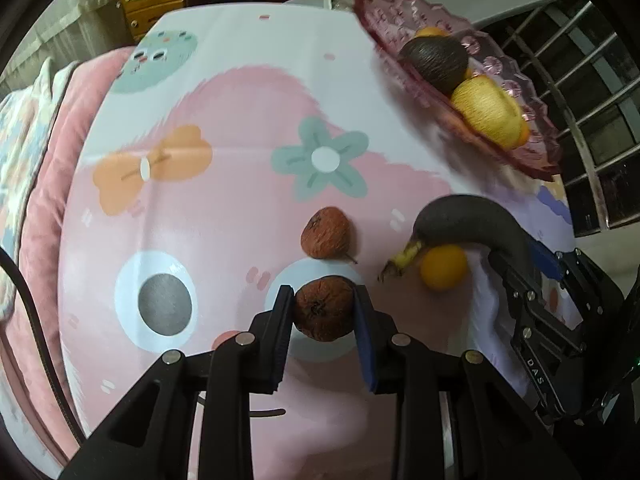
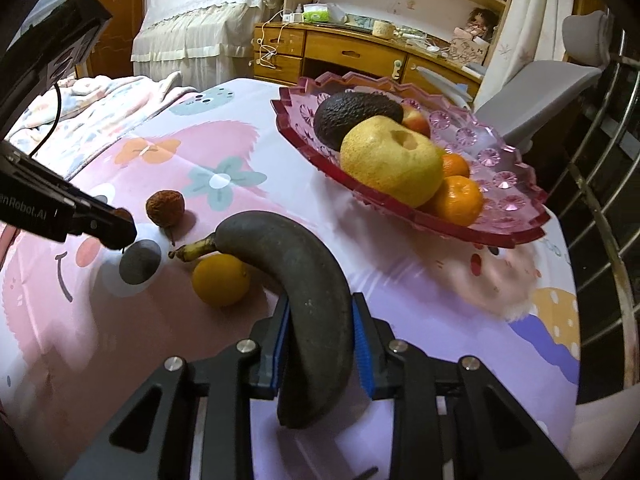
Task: Organize fruits
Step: 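Carry the banana over the bowl with right tool while left tool carries the dried fruit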
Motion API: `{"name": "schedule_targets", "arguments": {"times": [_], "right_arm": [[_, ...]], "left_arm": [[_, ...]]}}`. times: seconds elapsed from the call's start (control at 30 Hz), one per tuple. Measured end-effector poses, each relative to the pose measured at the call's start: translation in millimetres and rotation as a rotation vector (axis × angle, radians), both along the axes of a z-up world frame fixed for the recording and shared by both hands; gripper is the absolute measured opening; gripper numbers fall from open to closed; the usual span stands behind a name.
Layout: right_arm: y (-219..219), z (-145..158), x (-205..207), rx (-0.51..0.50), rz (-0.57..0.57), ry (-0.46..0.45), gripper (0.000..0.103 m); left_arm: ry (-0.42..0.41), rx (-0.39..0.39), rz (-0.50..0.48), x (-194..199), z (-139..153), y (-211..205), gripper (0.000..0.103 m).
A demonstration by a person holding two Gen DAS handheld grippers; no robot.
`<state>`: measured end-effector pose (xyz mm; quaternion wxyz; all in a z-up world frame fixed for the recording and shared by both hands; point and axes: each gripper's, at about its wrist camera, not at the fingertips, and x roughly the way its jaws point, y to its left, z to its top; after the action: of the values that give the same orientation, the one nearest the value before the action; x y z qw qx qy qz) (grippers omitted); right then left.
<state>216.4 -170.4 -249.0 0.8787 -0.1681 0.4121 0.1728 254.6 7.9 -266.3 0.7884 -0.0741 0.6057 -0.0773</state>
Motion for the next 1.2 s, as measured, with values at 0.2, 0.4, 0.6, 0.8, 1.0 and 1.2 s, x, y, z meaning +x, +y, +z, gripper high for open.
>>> {"name": "schedule_targets", "arguments": {"times": [0.2,0.4,0.6,0.8,1.0,1.2], "right_arm": [[-2,21,-12,0.013,-0.021,-0.013,0.028],[-8,48,-18,0.048,-0.052,-0.034,0.028],[-18,76,-10,0.092,-0.106,-0.065,0.028],[-33,102,8,0.141,-0.178,-0.100,0.028],[-50,118,35,0.216,-0.269,-0.140,0.028],[-72,118,68,0.300,-0.362,-0.164,0.028]], "left_arm": [[-0.055,-0.008,-0.039,2,30,-4,0.027],[-0.123,-0.017,-0.067,8,61,-8,0.027],[-0.217,-0.025,-0.074,19,96,-14,0.028],[-0.297,-0.063,-0.069,34,125,-21,0.028],[-0.372,-0.101,-0.056,53,140,-29,0.028],[-0.408,-0.140,-0.046,81,140,-41,0.028]]}}
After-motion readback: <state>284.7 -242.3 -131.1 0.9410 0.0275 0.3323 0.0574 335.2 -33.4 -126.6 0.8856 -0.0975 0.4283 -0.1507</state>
